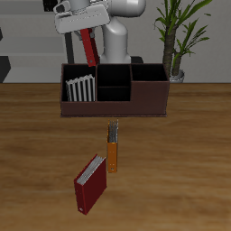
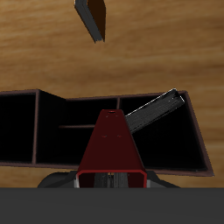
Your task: Place the striped book into the back desk caddy's left compartment and place the right red book into the back desk caddy's back compartment and place the orange book into the back desk caddy's front compartment
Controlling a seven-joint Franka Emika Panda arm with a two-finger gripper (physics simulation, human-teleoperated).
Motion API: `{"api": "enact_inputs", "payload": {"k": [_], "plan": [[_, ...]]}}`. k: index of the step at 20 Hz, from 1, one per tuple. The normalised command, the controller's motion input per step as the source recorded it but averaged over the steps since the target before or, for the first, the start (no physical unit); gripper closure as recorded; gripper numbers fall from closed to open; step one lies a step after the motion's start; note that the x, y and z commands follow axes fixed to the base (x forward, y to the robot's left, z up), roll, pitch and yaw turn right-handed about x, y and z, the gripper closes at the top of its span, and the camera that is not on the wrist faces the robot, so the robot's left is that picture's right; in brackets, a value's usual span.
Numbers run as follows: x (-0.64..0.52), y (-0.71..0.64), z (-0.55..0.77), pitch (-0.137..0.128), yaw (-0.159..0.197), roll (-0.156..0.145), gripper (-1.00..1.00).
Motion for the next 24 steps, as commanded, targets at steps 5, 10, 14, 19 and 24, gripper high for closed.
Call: {"api": "enact_inputs", "payload": {"k": [5,10,14,19,24], "plan": [[0.17,0.09,0.12,0.013,0.195,-0.033,1.00],[0.05,0.26,0.07,0.031,0.212,0.000,1.00],[-0.02,0.28,-0.02,0.040,0.228,0.000,1.00],[-0.12,0.15,-0.07,0.036,0.201,0.020,1.00],[0.00,0.11,-0.01,0.009,0.235,-0.007,1.00]]}}
